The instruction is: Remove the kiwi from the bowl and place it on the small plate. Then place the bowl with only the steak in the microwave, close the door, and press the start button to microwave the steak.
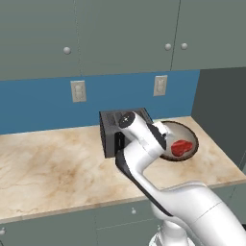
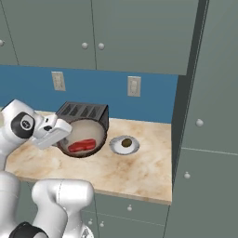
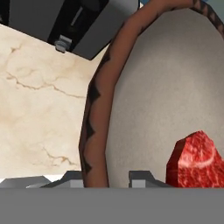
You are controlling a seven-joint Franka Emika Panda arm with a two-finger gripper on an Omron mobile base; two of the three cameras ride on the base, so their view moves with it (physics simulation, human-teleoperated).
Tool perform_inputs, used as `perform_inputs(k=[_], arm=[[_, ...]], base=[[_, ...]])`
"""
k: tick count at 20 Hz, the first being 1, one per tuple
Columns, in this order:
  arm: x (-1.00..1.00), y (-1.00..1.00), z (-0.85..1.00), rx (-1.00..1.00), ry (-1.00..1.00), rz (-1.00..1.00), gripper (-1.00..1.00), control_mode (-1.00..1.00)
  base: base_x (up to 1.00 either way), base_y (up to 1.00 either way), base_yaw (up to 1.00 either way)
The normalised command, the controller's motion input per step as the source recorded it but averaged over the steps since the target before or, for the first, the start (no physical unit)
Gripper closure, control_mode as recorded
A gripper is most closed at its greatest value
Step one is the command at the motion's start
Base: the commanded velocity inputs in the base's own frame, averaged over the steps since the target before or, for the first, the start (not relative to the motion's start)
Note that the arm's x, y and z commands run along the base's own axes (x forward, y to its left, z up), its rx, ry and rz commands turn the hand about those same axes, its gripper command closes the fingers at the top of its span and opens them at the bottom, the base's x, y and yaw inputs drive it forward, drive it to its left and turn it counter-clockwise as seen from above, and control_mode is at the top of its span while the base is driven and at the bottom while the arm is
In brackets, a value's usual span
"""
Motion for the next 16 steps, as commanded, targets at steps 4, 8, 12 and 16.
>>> perform_inputs(k=[4,8,12,16], arm=[[0.03,0.0,0.0,0.0,0.0,0.0,1.0,-1.0],[-0.03,0.0,0.0,0.0,0.0,0.0,1.0,1.0],[0.0,0.0,0.0,0.0,0.0,0.0,1.0,1.0],[0.0,0.0,0.0,0.0,0.0,0.0,1.0,1.0]], base=[[0.0,0.0,0.0],[-0.55,0.16,0.0],[-0.99,0.72,0.0],[-0.95,0.83,0.0]])
